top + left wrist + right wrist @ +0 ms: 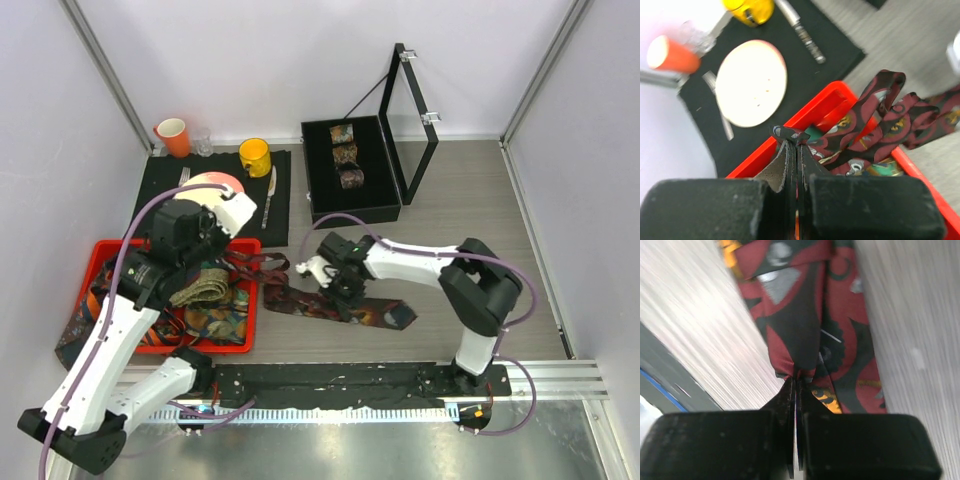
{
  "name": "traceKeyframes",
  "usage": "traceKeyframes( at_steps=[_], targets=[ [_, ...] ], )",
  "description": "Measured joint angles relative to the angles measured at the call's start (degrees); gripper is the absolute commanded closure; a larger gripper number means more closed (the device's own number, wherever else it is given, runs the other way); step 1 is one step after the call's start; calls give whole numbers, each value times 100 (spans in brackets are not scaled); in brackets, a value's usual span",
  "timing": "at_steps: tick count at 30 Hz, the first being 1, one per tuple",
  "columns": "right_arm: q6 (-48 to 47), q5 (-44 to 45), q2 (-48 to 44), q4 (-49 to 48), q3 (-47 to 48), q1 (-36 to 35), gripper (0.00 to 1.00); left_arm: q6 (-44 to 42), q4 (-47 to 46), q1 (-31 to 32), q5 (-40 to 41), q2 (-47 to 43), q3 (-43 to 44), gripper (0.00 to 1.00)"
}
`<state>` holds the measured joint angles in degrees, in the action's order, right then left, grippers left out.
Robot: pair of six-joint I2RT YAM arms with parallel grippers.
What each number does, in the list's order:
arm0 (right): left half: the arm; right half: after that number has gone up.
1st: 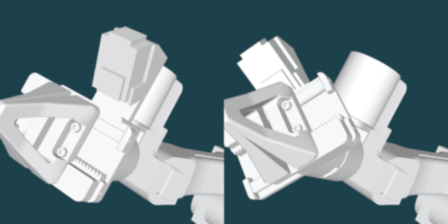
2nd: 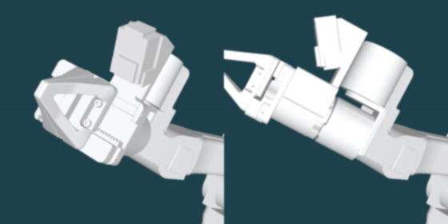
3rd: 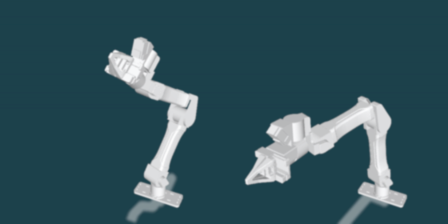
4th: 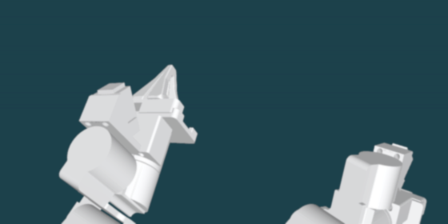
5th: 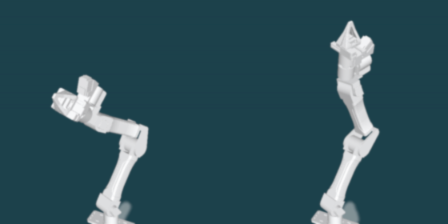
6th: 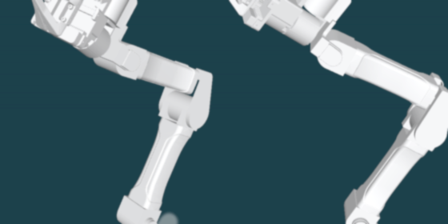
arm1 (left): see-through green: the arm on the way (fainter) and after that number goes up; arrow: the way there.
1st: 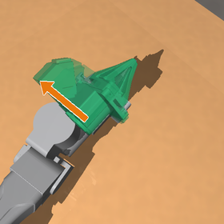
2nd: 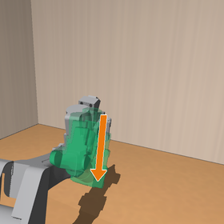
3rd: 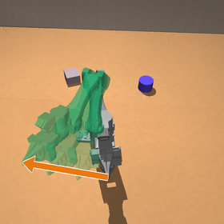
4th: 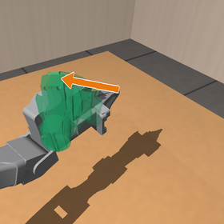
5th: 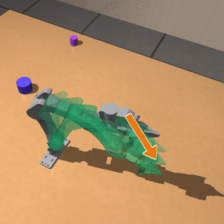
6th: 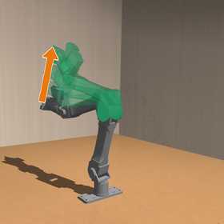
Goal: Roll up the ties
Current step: Flatten out the tie at the center of the board.
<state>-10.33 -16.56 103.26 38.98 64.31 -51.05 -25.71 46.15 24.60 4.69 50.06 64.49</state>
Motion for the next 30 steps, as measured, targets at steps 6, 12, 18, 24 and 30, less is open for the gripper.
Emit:
traceKeyframes(
  at_steps=[6,12,18,24,30],
  targets=[
    [-802,455,-557,796,-605,1530,99,0,-7,0,-820,367,153,100],
    [-2055,1113,-885,1467,-1025,3001,99,-52,-39,7,-1858,824,328,100],
    [-3296,1740,-1434,2162,-1471,4470,99,-120,-131,210,-2623,1207,223,100],
    [-4288,2074,-1401,2308,-1379,5963,99,-35,-555,442,-3259,1226,-446,97],
    [-4778,2170,-1246,2356,-1272,6419,99,-361,-509,466,-3440,1309,-984,53]
  ],
)
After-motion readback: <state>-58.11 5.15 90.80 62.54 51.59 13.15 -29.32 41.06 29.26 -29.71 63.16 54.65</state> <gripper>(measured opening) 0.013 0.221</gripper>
